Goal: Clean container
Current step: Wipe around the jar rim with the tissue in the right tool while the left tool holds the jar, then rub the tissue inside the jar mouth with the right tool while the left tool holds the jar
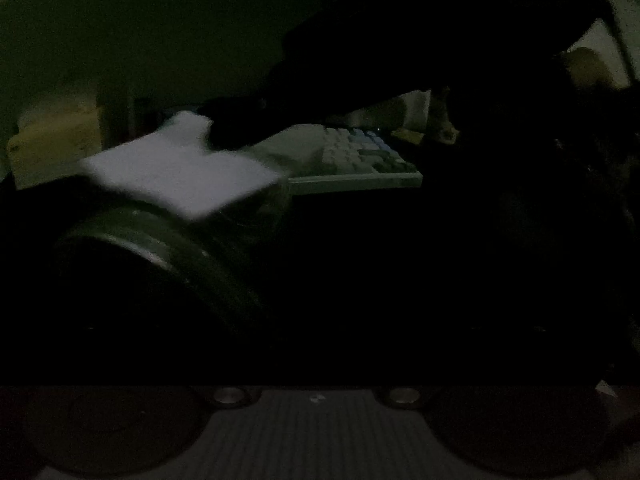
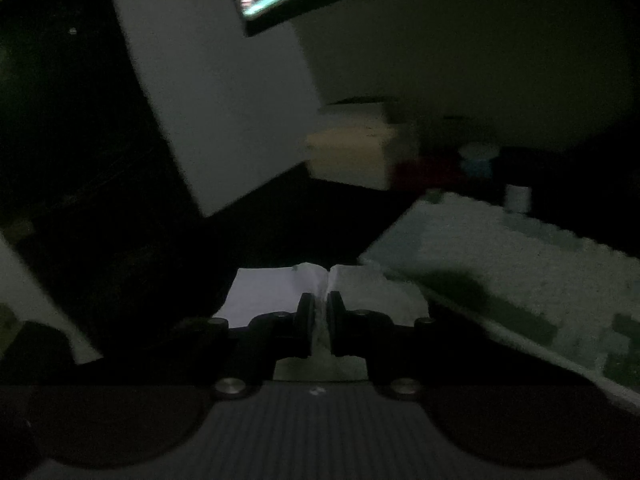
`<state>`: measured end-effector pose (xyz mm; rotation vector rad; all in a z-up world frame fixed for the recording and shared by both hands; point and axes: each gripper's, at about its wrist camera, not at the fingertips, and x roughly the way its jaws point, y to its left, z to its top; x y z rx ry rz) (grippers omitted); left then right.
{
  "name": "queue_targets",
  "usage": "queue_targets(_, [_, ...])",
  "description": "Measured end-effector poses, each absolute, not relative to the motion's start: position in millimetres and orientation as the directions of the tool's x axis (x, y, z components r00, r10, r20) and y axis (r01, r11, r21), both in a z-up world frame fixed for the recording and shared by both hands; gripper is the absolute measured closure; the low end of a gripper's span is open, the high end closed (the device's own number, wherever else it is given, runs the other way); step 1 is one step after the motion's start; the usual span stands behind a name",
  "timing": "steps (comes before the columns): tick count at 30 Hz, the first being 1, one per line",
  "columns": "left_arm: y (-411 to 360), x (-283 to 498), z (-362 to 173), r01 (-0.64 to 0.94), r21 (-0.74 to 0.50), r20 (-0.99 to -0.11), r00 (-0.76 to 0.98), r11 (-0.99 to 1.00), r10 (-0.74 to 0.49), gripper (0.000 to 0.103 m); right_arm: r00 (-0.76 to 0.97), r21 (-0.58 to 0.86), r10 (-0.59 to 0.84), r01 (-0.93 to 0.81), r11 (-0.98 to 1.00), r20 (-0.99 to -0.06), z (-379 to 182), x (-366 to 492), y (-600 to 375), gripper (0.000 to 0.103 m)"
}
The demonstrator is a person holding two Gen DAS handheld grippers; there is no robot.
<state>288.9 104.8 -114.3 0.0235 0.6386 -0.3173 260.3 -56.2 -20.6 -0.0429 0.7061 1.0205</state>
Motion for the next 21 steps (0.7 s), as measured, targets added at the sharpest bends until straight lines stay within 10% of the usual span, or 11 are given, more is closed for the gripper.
queue_targets(7, [101.5, 266.5, -114.6, 0.268, -0.101, -0.587, 0.762, 0.958, -0.275, 0.003, 0.282, 0.293, 0.786, -0.816, 0.498, -0.550, -18.8, 251.1, -54.6, 0.093])
queue_targets(13, [96.8, 251.5, -105.5, 0.253, -0.118, -0.534, 0.799, 0.960, -0.276, 0.088, 0.289, 0.308, 0.791, -0.806, 0.505, -0.539, -18.4, 251.8, -60.6, 0.093])
queue_targets(21, [110.1, 212.8, -100.6, 0.340, -0.308, -0.425, 0.786, 0.888, -0.449, 0.100, 0.272, 0.326, 0.805, -0.810, 0.487, -0.527, -15.0, 244.4, -70.9, 0.093])
